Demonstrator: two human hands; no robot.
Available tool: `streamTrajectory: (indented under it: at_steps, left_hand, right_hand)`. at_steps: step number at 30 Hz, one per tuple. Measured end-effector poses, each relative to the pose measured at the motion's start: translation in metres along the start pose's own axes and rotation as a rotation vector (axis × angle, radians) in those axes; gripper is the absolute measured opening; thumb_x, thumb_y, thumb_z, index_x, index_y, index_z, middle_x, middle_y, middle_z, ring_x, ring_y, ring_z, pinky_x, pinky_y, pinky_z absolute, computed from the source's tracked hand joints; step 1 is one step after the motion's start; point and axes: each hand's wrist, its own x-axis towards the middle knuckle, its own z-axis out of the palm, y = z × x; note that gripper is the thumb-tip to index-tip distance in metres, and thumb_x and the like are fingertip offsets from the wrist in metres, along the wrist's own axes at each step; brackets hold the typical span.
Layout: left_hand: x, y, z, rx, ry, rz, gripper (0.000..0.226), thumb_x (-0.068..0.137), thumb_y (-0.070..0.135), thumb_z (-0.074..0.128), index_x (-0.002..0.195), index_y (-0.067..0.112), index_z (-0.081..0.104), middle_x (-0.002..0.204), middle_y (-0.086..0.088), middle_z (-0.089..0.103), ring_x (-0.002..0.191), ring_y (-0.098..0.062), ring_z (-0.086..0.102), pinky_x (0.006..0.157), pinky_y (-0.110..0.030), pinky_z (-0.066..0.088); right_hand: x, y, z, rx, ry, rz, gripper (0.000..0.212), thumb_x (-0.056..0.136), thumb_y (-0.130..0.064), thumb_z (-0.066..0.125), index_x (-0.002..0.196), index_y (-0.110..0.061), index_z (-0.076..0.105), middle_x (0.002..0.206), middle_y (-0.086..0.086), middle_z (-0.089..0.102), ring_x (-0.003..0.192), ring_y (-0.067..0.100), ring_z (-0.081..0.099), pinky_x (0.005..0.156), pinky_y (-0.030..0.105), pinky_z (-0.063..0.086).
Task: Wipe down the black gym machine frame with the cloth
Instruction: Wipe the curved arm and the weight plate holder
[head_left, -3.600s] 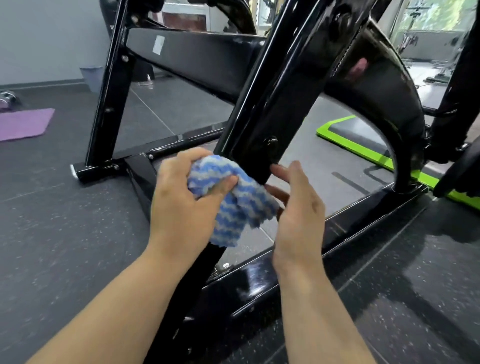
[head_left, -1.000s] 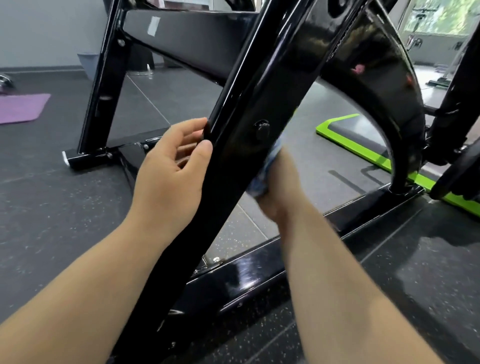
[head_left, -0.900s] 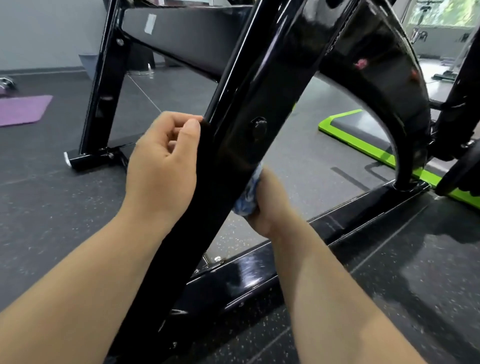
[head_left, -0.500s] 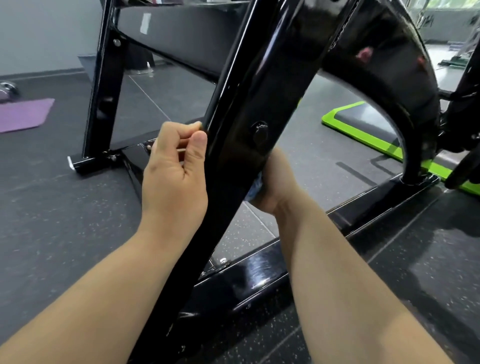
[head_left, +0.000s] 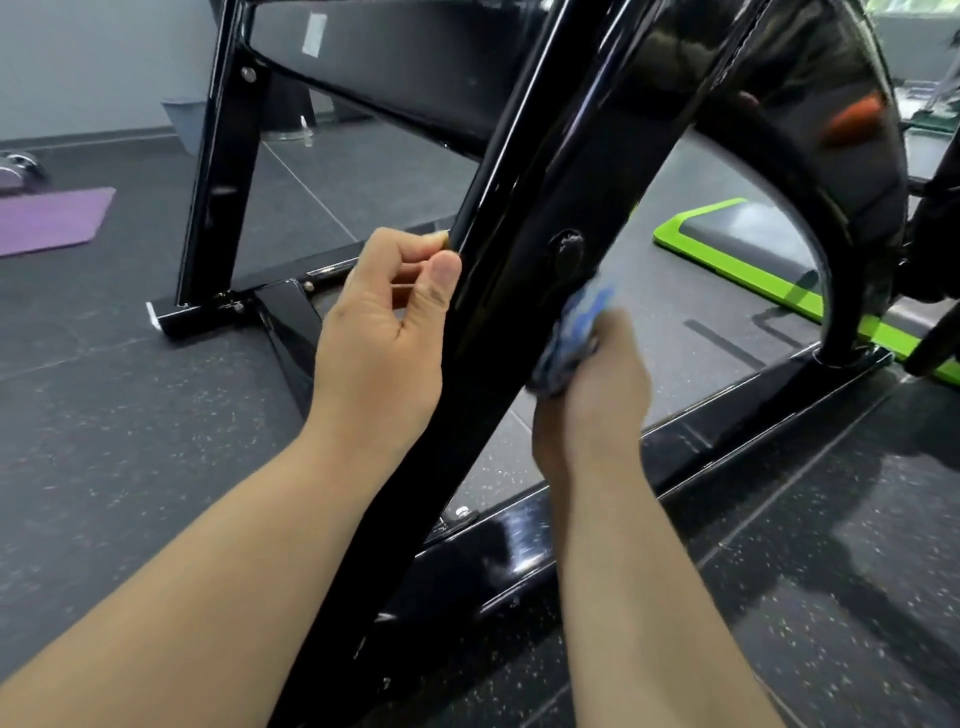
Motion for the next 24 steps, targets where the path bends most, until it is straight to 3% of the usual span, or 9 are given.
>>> streamTrajectory:
  at_steps: [2,4,6,9,12,14,18,20,24]
  left_hand:
    - [0.001,-0.002,-0.001,-0.02,-0.015,-0.019,0.009,0.098,0.037,0.049,0.093,0.044,0.051,0.077,0.019,0.056,0.068,0.004,0.052,0.065,-0.011,0.039]
    - [-0.002,-0.006,-0.002,-0.059,-0.026,-0.048,0.01,0.098,0.038,0.048,0.099,0.045,0.055,0.08,0.019,0.059,0.071,-0.001,0.054,0.068,-0.02,0.045]
    - [-0.009,-0.009,-0.005,-0.065,-0.016,-0.075,0.019,0.097,0.037,0.048,0.11,0.045,0.059,0.086,0.02,0.064,0.075,-0.002,0.057,0.075,-0.025,0.047]
    - [-0.013,-0.011,-0.007,-0.071,-0.039,-0.114,0.027,0.099,0.032,0.047,0.121,0.044,0.059,0.093,0.022,0.066,0.08,0.006,0.059,0.082,-0.017,0.046]
    - [-0.011,-0.012,-0.013,-0.113,-0.061,-0.127,0.028,0.097,0.033,0.048,0.119,0.045,0.061,0.107,0.021,0.069,0.102,0.002,0.063,0.099,-0.033,0.047]
    - [-0.015,-0.016,-0.016,-0.173,-0.084,-0.159,0.029,0.098,0.031,0.048,0.118,0.045,0.063,0.109,0.017,0.07,0.106,-0.005,0.064,0.1,-0.041,0.047]
    - [-0.027,-0.026,-0.017,-0.207,-0.086,-0.194,0.029,0.096,0.032,0.048,0.113,0.047,0.065,0.108,0.019,0.07,0.106,-0.004,0.064,0.101,-0.042,0.047]
    - [-0.029,-0.026,-0.018,-0.217,-0.071,-0.228,0.028,0.097,0.028,0.049,0.112,0.044,0.066,0.109,0.021,0.069,0.106,-0.001,0.063,0.102,-0.039,0.046]
    - [-0.027,-0.024,-0.024,-0.205,-0.101,-0.223,0.026,0.094,0.031,0.051,0.113,0.04,0.067,0.108,0.018,0.07,0.105,-0.003,0.064,0.101,-0.04,0.047]
  right_hand:
    - [0.001,-0.009,0.01,0.086,0.006,-0.208,0.017,0.089,-0.016,0.044,0.096,-0.019,0.06,0.074,-0.005,0.058,0.062,0.009,0.053,0.058,0.021,0.042]
    - [-0.008,0.001,0.014,-0.068,0.013,-0.282,0.03,0.089,-0.022,0.04,0.115,-0.016,0.054,0.094,-0.002,0.055,0.083,0.01,0.051,0.077,0.028,0.04]
    - [-0.025,0.025,0.0,-0.211,0.003,-0.192,0.024,0.086,-0.028,0.038,0.106,-0.02,0.049,0.095,-0.006,0.051,0.088,0.008,0.045,0.082,0.031,0.035]
    - [-0.048,0.05,-0.02,-0.387,-0.05,-0.09,0.019,0.094,-0.01,0.034,0.094,-0.024,0.047,0.081,-0.019,0.055,0.073,0.0,0.047,0.075,0.026,0.038]
    - [-0.043,0.022,-0.014,-0.353,-0.017,-0.224,0.032,0.092,-0.002,0.047,0.113,-0.025,0.054,0.097,-0.013,0.065,0.085,-0.004,0.06,0.079,0.014,0.044]
    - [-0.033,0.002,-0.005,-0.337,-0.004,-0.365,0.039,0.093,-0.008,0.055,0.126,-0.027,0.048,0.107,-0.019,0.062,0.095,-0.01,0.06,0.083,0.011,0.047]
    - [-0.048,0.029,-0.009,-0.49,-0.031,-0.27,0.049,0.099,-0.021,0.049,0.143,-0.036,0.035,0.133,-0.024,0.049,0.117,-0.016,0.046,0.097,0.005,0.035]
    - [-0.066,0.05,-0.021,-0.526,-0.033,-0.209,0.047,0.098,-0.018,0.05,0.136,-0.044,0.038,0.124,-0.029,0.05,0.107,-0.023,0.047,0.094,0.003,0.036]
    - [-0.073,0.044,-0.024,-0.607,-0.045,-0.261,0.05,0.09,-0.007,0.058,0.124,-0.041,0.045,0.113,-0.023,0.061,0.105,-0.005,0.06,0.093,0.02,0.047]
